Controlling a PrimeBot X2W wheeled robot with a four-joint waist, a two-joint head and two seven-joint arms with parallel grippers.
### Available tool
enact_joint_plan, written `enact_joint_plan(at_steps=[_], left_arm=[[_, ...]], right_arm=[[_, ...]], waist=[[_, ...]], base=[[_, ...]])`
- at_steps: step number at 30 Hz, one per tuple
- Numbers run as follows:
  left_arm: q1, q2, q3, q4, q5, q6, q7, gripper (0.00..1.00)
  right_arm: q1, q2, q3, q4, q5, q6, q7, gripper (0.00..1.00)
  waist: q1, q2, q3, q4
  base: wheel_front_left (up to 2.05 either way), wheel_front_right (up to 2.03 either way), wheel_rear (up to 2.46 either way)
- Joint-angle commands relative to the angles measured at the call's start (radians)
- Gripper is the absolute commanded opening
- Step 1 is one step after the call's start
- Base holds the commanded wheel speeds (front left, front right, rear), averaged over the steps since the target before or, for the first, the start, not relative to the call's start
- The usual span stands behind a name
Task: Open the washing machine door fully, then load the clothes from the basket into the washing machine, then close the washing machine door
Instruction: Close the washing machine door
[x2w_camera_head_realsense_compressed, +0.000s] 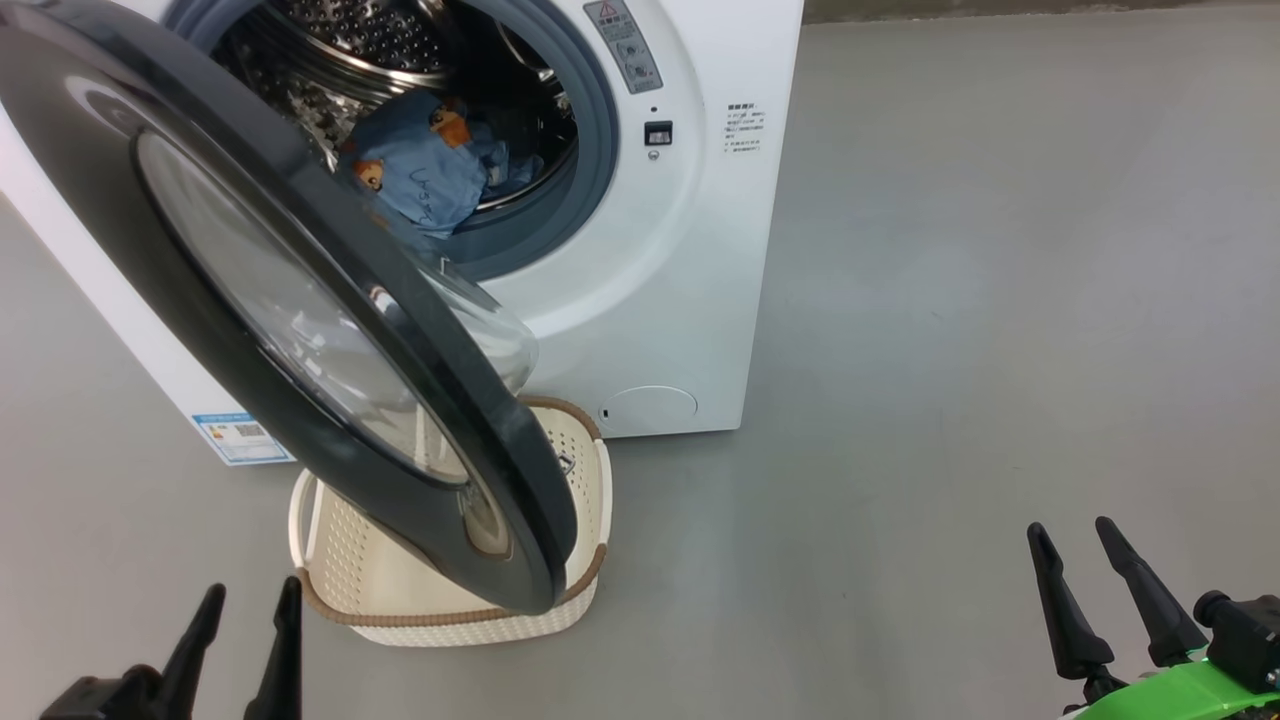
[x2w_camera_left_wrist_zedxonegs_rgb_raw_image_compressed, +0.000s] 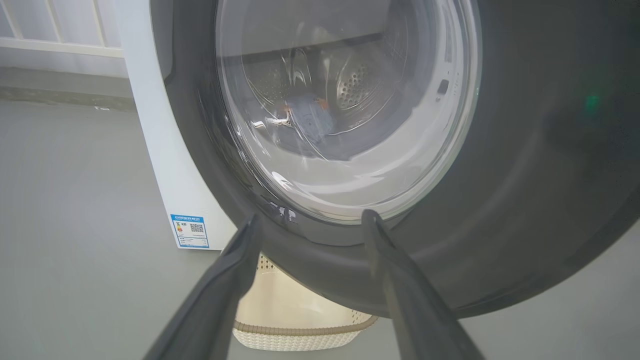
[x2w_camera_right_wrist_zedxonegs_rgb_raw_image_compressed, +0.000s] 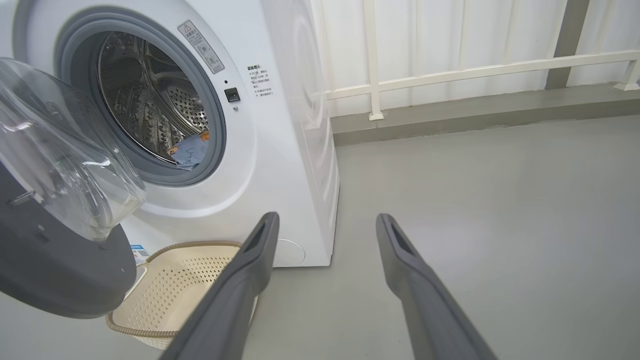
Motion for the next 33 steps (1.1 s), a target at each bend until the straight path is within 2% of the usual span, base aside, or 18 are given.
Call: enact_joint_plan(at_steps=[1,9,26,27,28,29,33], left_arm=[[-0.019,0.017,0.044,-0.027,0.011,-0.002,-0.007,1.0],[-0.005,-0.031,0.079,-0.025,0.061,-0.002,-0.007,1.0],[-0.007,-0.036,0.067,-0.022,0.071,-0.003,-0.007,1.0],[-0.003,-0.037,0.065,-0.023,0.071,-0.003,-0.007,1.0],[-0.001,-0.037,0.065,-0.024,0.071,-0.003,-0.007,1.0],[0.001,-0.038,0.064,-0.024,0.071,-0.003,-0.007,1.0],[0.008,-0.044,0.071,-0.033,0.068,-0.003,-0.007,1.0]], right_arm=[[-0.025,-0.017,0.017,-0.025,-0.005,0.002,-0.005,1.0],[-0.028,-0.004,0.014,-0.026,-0.01,0.002,-0.005,1.0],[-0.029,-0.001,0.023,-0.023,-0.009,0.002,-0.005,1.0],[-0.028,0.002,0.028,-0.024,-0.007,0.002,-0.005,0.41],[-0.029,0.004,0.032,-0.027,-0.005,0.002,-0.005,0.12],[-0.032,0.005,0.037,-0.032,-0.003,0.002,-0.005,0.0],[-0.059,0.016,0.051,-0.049,0.006,0.002,-0.005,0.0]], waist=[[0.0,0.0,0.001,0.0],[0.0,0.0,0.007,0.006],[0.0,0.0,-0.001,0.012],[0.0,0.0,-0.006,0.015],[0.0,0.0,-0.008,0.016],[0.0,0.0,-0.01,0.018],[0.0,0.0,-0.013,0.023]], base=[[0.0,0.0,0.0],[0.0,0.0,0.0],[0.0,0.0,0.0],[0.0,0.0,0.0],[0.0,0.0,0.0],[0.0,0.0,0.0],[0.0,0.0,0.0]])
